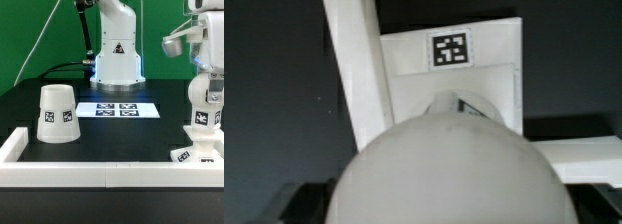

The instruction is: Assemble lamp

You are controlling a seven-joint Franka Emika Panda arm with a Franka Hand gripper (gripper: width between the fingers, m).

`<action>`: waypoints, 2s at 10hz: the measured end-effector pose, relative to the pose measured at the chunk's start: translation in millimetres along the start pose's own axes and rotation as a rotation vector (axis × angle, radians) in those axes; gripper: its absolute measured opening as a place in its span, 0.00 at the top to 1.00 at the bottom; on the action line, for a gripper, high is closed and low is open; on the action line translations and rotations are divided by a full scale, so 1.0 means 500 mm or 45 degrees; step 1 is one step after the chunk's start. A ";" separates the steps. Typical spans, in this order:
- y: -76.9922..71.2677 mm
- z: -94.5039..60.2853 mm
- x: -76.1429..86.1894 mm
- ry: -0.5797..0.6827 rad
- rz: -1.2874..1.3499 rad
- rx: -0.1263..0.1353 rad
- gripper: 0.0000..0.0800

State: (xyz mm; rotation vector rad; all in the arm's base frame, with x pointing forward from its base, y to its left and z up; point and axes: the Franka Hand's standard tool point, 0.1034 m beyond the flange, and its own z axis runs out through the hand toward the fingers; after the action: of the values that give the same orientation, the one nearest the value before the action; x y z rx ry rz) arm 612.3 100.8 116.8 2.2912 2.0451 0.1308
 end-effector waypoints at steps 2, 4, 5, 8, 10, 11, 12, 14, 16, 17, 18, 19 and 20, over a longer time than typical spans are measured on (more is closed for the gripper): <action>0.000 0.000 -0.001 0.000 0.046 0.000 0.28; 0.003 0.000 -0.014 0.004 0.124 -0.004 0.28; 0.001 0.000 -0.016 0.023 0.323 -0.014 0.28; 0.000 0.001 -0.013 0.073 0.769 -0.042 0.28; 0.001 0.002 -0.004 0.096 1.027 -0.048 0.28; 0.003 -0.001 0.001 0.103 1.165 -0.044 0.28; 0.007 -0.002 0.003 0.108 1.248 -0.043 0.28; 0.012 -0.005 -0.001 0.120 1.437 -0.037 0.28; 0.014 -0.005 -0.004 0.124 1.569 -0.035 0.28; 0.014 -0.005 -0.006 0.125 1.653 -0.032 0.28; 0.015 -0.005 -0.008 0.126 1.715 -0.030 0.28; 0.015 -0.005 -0.009 0.128 1.804 -0.026 0.28; 0.015 -0.005 -0.010 0.131 1.875 -0.021 0.28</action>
Offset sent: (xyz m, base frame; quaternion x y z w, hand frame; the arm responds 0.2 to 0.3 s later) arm -0.0092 -0.0081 0.0006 -0.0017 0.0257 0.0762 0.9968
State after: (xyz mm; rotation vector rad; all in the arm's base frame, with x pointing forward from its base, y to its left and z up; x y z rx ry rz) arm 619.0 94.9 119.9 3.1856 -0.0220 0.3008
